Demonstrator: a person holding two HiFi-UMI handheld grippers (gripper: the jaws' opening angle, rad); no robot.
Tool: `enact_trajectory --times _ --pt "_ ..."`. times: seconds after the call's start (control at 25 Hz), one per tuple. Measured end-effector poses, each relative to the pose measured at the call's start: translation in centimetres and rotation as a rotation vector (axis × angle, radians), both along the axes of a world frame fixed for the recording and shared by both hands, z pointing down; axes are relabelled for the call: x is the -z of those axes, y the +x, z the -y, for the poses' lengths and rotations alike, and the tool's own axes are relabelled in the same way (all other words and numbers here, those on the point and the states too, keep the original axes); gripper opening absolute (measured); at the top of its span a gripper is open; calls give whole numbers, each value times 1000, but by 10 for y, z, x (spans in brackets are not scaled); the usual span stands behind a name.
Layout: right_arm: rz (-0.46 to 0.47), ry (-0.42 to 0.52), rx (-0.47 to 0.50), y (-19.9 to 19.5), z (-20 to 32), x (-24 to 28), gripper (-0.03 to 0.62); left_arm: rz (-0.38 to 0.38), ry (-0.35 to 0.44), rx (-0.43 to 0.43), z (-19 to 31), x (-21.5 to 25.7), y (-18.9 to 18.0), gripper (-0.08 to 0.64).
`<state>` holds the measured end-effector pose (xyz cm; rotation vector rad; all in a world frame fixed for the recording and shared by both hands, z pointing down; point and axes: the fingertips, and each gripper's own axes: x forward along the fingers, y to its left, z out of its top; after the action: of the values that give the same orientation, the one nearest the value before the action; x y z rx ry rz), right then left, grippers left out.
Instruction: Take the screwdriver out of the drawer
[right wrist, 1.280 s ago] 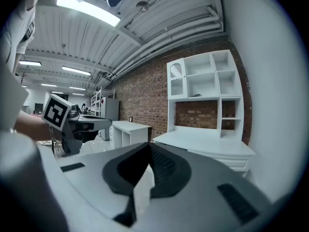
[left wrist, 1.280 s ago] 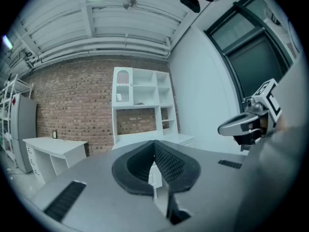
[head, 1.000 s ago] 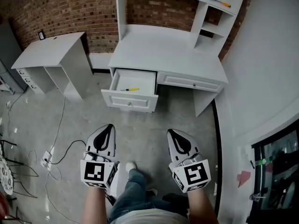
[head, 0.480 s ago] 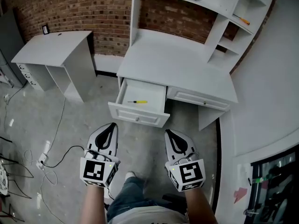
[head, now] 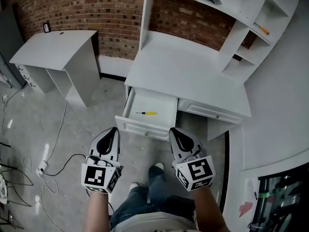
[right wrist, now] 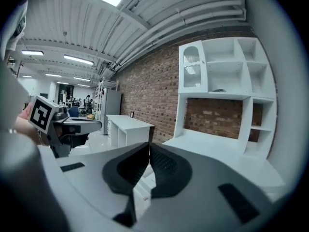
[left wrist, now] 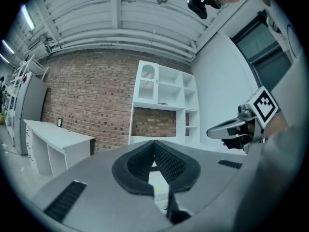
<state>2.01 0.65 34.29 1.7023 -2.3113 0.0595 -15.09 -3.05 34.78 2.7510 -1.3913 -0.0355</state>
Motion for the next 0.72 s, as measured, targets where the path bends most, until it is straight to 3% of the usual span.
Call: enact_trajectory --times 0.12,0.28,0.48,0.72 --pt "-31 -92 61 3 30 -26 19 35 -6 18 22 -8 0 12" --pt "-57 -164 137 6 78 -55 162 48 -54 57 64 -27 -2 12" --pt "-84 -250 257 22 147 -86 285 44 -112 108 128 -43 17 14" --pt "-156 -398 397 41 218 -147 284 59 -194 178 194 -75 38 25"
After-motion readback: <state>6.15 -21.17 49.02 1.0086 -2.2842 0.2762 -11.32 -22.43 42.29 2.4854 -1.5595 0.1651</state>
